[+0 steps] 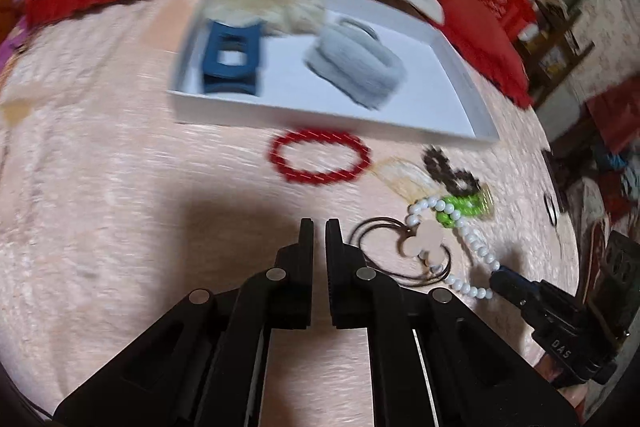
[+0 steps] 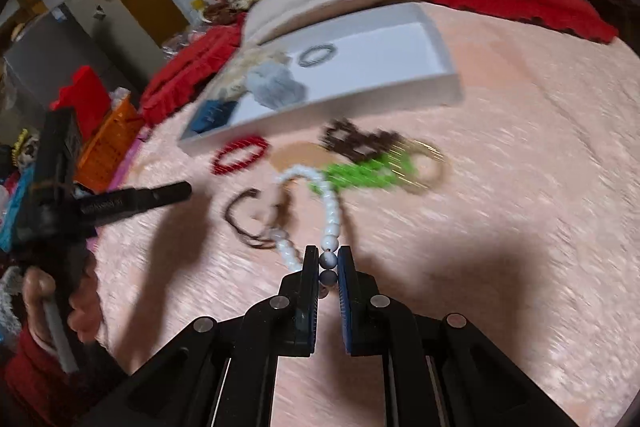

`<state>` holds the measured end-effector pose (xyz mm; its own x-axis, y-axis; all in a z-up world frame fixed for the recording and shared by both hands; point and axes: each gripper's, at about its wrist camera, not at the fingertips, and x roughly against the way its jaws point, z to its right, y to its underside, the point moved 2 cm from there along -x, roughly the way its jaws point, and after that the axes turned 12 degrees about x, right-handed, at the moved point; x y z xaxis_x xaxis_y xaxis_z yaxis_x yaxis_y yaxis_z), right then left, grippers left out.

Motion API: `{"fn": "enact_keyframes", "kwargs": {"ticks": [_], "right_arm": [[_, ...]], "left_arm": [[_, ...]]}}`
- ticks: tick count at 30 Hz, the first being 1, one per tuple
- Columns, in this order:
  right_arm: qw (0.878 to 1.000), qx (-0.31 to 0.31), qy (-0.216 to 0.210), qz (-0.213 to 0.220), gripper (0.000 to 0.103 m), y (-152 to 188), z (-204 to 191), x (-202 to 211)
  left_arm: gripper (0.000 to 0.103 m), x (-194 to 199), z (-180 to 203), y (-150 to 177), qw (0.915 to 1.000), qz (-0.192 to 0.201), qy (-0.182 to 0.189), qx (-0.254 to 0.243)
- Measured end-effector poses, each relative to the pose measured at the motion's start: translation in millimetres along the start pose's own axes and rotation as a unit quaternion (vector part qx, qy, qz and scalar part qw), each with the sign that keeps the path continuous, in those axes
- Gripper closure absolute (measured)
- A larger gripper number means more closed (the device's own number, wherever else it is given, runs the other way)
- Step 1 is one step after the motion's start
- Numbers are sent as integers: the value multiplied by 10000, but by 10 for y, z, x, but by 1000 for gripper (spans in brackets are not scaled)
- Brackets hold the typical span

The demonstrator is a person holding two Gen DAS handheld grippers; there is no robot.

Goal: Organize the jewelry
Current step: 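Grasp the white pearl bracelet with the right tool while the left tool grasps the red bead bracelet, then carry both bracelets into the white box and open both tools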

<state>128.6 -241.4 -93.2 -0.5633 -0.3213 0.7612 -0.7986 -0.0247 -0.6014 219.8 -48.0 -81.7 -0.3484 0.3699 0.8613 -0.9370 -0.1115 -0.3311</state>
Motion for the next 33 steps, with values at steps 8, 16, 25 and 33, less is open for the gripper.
{"fn": "enact_keyframes", "kwargs": {"ticks": [8, 16, 25, 33], "right_arm": [[9992, -269, 278, 100, 95, 149, 366, 138], [9989, -123, 436, 154, 68, 97, 340, 66], [9962, 168, 843, 133, 68, 55, 273, -36], [9945, 609, 847, 67, 94, -23, 47, -41]], "left_arm": [[64, -109, -47, -261, 9989, 293, -324, 190], [58, -386, -46, -512, 9974, 310, -655, 63], [95, -494, 252, -315, 9867, 523, -1200, -966], [95, -27, 291, -227, 9895, 643, -784, -1032]]}}
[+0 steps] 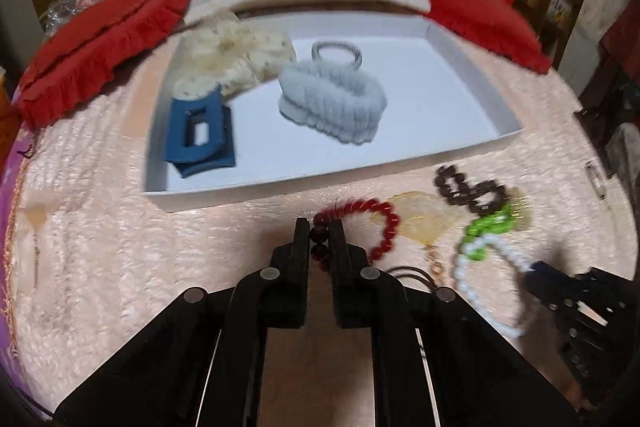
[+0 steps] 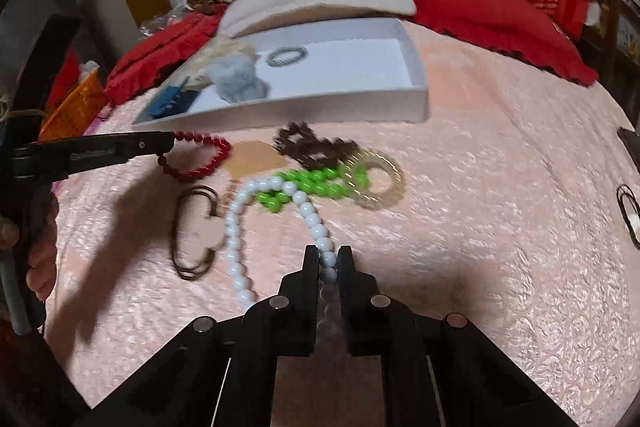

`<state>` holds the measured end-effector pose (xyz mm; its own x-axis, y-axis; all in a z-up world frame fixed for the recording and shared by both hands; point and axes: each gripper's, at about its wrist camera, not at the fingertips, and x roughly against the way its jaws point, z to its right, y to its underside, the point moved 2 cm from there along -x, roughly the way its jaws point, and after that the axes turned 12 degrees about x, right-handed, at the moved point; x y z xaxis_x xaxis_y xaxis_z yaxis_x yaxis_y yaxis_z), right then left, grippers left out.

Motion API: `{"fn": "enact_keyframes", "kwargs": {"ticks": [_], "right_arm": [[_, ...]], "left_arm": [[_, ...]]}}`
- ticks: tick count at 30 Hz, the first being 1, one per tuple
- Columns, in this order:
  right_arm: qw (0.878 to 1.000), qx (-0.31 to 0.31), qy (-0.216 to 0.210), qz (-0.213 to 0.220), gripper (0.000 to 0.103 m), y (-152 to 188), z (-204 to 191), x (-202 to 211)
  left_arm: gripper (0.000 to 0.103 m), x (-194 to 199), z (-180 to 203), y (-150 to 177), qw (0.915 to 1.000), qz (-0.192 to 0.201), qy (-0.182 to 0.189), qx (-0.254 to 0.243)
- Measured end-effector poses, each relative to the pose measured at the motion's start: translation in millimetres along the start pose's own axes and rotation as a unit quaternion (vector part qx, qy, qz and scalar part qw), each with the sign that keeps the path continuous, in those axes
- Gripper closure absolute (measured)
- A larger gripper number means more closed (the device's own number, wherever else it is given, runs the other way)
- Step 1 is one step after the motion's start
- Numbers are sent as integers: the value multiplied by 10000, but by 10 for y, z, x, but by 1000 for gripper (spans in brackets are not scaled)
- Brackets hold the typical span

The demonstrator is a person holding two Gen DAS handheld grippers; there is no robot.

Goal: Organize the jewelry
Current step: 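Carry both bracelets into the white box and open both tools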

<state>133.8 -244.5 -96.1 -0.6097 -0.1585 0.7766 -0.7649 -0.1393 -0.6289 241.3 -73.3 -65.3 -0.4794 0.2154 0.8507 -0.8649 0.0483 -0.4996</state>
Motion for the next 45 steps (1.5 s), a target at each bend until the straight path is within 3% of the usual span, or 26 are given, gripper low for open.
{"fn": "enact_keyframes", "kwargs": {"ticks": [11, 19, 24, 29, 36, 39, 42, 45], "right_arm": [[9943, -210, -525, 900, 94, -599, -4, 759], [9921, -250, -312, 1190, 94, -1148, 168, 1023], [9934, -465, -263, 1013, 94, -1472, 403, 798], [9940, -815, -220, 699, 94, -1742, 710, 396], [9919, -1184, -218, 399, 94, -2072, 1103, -156], [9865, -1494, -509, 440, 94, -2230, 1247, -316], [9761, -1850, -960, 614, 94, -2324, 1369, -444], [9742, -1978, -997, 435, 94, -2267, 1406, -692]], "left_arm": [[95, 964, -90, -123, 9983, 541, 205, 25], [95, 1167, 113, -485, 9966, 749, 268, -217], [95, 997, 365, -748, 9962, 751, 332, -300], [95, 571, 590, -1028, 9976, 431, 534, -113], [95, -105, 741, -1312, 9987, 19, 480, 158], [95, -287, 738, -1452, 9977, -74, 574, 365], [95, -414, 717, -1563, 9939, -163, 910, 598], [95, -612, 702, -1556, 9911, -367, 1061, 718]]}}
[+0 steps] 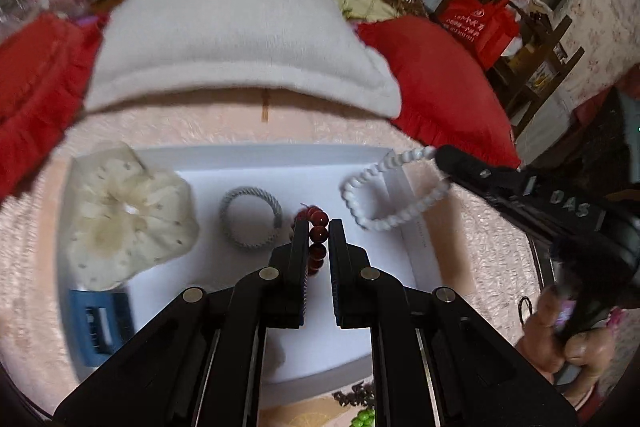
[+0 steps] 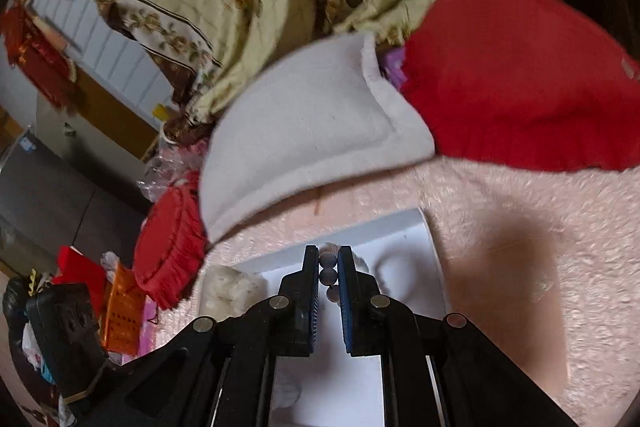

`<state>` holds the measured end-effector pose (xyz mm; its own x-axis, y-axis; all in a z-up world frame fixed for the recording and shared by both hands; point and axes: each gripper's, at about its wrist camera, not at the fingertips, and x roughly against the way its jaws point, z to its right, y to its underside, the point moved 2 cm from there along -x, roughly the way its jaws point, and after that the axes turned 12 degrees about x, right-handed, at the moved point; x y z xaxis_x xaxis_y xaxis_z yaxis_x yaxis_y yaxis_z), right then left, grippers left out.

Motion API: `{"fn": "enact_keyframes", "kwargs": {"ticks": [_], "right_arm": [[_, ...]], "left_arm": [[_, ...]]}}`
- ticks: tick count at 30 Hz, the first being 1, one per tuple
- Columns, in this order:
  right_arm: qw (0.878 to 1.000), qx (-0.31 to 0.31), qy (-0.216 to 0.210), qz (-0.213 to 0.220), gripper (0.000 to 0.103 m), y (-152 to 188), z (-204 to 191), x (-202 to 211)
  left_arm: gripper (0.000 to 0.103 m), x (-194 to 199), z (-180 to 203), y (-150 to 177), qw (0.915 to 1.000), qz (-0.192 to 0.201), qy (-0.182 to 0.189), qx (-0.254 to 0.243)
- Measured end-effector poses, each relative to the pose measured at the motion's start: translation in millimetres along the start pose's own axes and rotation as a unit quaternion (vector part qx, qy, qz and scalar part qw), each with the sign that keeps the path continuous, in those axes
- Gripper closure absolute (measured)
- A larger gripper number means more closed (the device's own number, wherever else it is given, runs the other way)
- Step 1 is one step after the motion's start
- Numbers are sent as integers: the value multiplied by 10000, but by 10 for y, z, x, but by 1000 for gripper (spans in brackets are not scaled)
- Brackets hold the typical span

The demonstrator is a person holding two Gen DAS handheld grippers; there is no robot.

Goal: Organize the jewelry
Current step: 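Carry both bracelets into the white box and open both tools, then grasp the clear coiled hair tie with the right tool while the left tool reaches the black cord necklace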

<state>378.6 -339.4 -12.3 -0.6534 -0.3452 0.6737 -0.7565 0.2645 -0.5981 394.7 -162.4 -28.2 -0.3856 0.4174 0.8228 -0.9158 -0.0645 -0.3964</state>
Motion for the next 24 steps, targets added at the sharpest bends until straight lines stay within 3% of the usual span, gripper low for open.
{"fn": "enact_keyframes", "kwargs": {"ticks": [5, 8, 10, 11, 13, 18, 24], "right_arm": [[9986, 57, 423, -298, 94, 170, 150, -299], [9979, -100, 503, -391, 94, 207, 267, -379], [9976, -118, 517, -444, 93, 223, 304, -386], [9976, -97, 528, -435, 91, 222, 306, -376], [9973, -24, 631, -375, 85, 212, 290, -302], [9959, 263, 843, -180, 84, 277, 185, 54], [9926, 821, 886, -145, 83, 779, -4, 575]], "left_arm": [[93, -314, -169, 59, 9990, -294, -279, 191], [80, -311, -233, 75, 9988, -299, -289, 256], [67, -229, -257, 76, 9991, -224, -222, 280], [66, -147, -266, 76, 9993, -139, -200, 287], [66, -26, -276, 71, 9994, -74, -157, 308], [66, 381, -328, 138, 9986, 236, -91, 458], [66, 926, -404, 579, 9972, 607, -383, 219]]}}
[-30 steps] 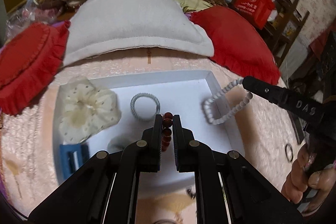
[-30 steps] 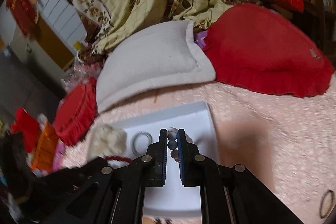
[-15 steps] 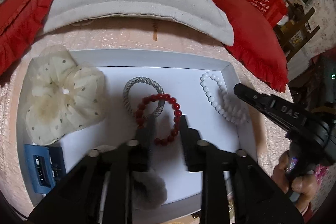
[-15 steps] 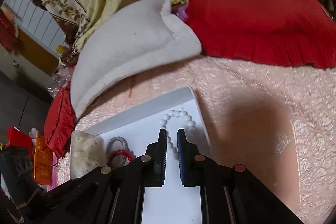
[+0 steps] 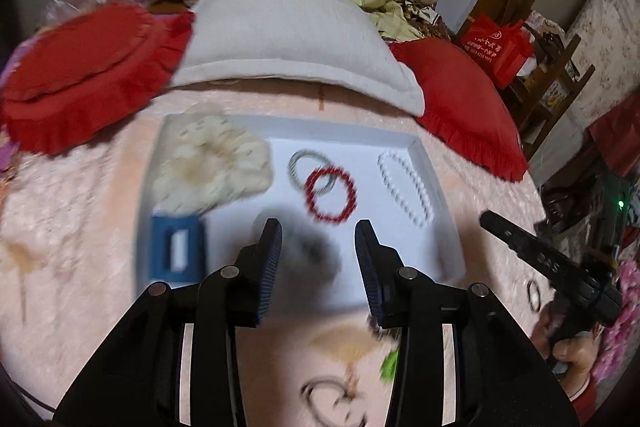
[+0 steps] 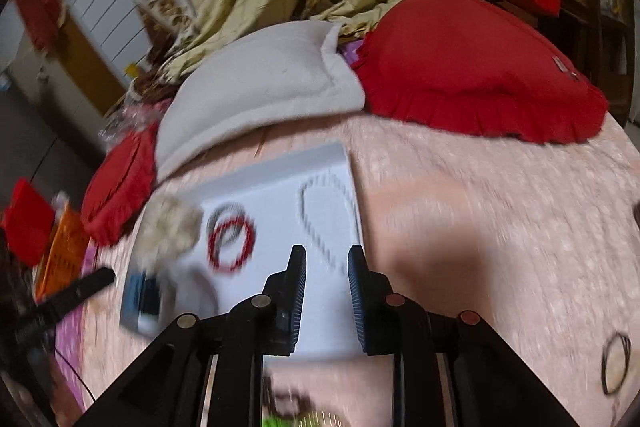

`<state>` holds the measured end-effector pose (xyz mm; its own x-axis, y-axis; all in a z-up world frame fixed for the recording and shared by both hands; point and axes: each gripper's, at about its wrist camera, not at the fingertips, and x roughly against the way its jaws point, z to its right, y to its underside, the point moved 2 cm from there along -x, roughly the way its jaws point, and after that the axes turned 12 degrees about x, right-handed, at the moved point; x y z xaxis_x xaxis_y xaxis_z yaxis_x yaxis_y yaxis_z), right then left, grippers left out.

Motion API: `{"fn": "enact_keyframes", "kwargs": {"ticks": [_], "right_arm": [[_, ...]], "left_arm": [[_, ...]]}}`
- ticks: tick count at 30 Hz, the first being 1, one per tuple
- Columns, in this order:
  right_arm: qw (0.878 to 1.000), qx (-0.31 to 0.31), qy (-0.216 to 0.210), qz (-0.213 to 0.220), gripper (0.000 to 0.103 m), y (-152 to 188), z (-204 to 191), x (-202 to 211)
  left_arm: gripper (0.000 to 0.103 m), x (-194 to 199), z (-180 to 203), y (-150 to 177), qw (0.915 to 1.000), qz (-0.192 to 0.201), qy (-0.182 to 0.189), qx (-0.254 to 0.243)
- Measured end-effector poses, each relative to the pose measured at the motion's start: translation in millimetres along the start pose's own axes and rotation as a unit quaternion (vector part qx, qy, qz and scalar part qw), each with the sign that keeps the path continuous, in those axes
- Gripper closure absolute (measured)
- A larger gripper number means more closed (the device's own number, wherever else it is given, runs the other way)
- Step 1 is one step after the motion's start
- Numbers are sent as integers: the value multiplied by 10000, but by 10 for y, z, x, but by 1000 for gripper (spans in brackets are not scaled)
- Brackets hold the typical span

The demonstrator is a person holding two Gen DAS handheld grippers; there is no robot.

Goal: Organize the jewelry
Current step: 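Grasp the clear coiled hair tie with the right tool while the left tool reaches the black cord necklace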

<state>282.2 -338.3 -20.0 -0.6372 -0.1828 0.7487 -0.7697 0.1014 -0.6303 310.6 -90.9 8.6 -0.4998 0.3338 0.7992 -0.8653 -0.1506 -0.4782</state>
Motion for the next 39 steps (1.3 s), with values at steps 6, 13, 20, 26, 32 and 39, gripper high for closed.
{"fn": "enact_keyframes", "kwargs": {"ticks": [6, 13, 20, 26, 32, 39], "right_arm": [[9990, 321, -129, -290, 83, 750, -126, 184], [9976, 317, -313, -530, 83, 1148, -226, 109], [9966, 542, -290, -555, 83, 1212, -337, 54], [9947, 843, -278, -528, 82, 1213, -497, -99], [9940, 932, -225, -529, 89, 1189, -541, -219], [9972, 520, -455, -295, 93, 1242, -473, 35]], "left_arm": [[66, 158, -236, 660, 9992, -86, -257, -290], [66, -198, -329, 1377, 9960, -824, -220, -278], [66, -396, -114, 1541, 9946, -840, -223, -564], [100, -436, -118, 1485, 9953, -800, -245, -491], [101, -188, -292, 1468, 9973, -629, -174, -338], [101, 279, -396, 1476, 9995, -220, 67, -194]]}}
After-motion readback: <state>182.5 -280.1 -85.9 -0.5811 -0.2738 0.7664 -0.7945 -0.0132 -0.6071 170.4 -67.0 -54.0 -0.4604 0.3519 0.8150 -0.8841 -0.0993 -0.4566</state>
